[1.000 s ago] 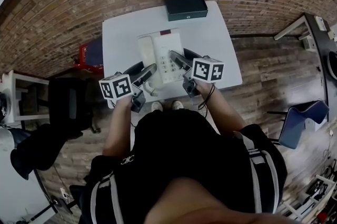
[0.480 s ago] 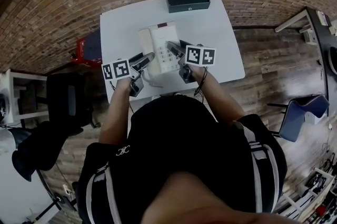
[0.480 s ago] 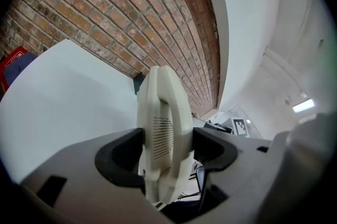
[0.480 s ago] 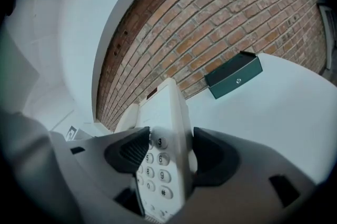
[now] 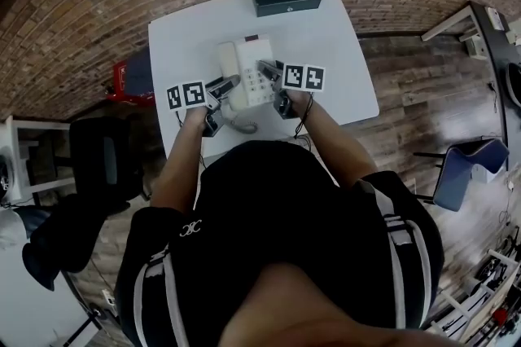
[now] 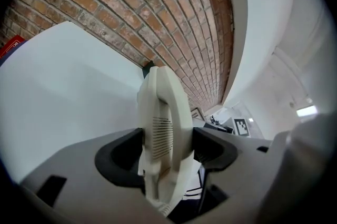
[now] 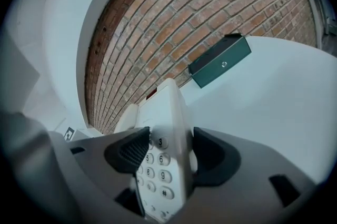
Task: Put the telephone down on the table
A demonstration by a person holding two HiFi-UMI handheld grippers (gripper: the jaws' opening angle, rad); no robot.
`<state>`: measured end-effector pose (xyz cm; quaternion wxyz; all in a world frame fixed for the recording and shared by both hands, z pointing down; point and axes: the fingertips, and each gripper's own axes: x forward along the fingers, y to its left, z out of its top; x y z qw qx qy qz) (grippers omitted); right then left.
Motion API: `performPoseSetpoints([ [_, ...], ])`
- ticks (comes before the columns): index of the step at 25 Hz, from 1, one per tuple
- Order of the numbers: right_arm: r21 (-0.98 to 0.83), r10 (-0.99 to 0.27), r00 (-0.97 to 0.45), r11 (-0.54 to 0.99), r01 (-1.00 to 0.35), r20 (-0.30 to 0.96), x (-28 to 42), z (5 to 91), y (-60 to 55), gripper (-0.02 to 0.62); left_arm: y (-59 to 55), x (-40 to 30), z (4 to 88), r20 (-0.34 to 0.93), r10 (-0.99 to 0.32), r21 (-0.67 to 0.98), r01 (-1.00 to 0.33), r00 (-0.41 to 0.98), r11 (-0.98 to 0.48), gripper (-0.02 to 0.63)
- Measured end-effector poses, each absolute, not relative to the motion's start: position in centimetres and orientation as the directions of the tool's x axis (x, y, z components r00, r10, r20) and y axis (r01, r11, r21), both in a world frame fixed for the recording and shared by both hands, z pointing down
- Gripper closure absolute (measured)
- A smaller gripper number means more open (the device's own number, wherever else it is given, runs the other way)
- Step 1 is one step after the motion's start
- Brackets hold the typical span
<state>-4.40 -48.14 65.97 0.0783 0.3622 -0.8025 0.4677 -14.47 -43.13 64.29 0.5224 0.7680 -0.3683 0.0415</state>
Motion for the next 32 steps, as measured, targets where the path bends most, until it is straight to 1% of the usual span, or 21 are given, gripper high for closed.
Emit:
performPoseSetpoints([
  [7,-0.709,-0.484,-0.719,0.249,-0.66,0.499,-4.1,69.6,-48.1,0.371,-43.2,-14.2,67.6,0.486,-0.48,0.779,-0.611,0.73,-0.14,0.304],
  [14,-0.692,-0.462,-0.707,0.24,-0.681,0.535,-4.0,71.6,-48.0,0.373,-43.1,-14.0,69.9,0.504,-0.45,0.789,-0.605,0.737,-0.107,0.305],
  [20,-0.687,-0.452,-0.704,0.238,-0.687,0.548,-4.3,72.9,-47.7,0.371,-42.6,-14.1,71.3,0.543,-0.416,0.771,-0.63,0.729,-0.098,0.304],
  [28,-0.706,-0.455,-0.715,0.229,-0.67,0.531,-4.2,73.1,-47.6,0.371,-42.8,-14.1,71.5,0.529,-0.427,0.781,-0.617,0.734,-0.093,0.302],
  [32,-0.69,-0.46,-0.712,0.255,-0.678,0.53,-3.8,72.4,-47.7,0.373,-42.8,-14.8,70.7,0.53,-0.48,0.753,-0.648,0.699,-0.114,0.308],
])
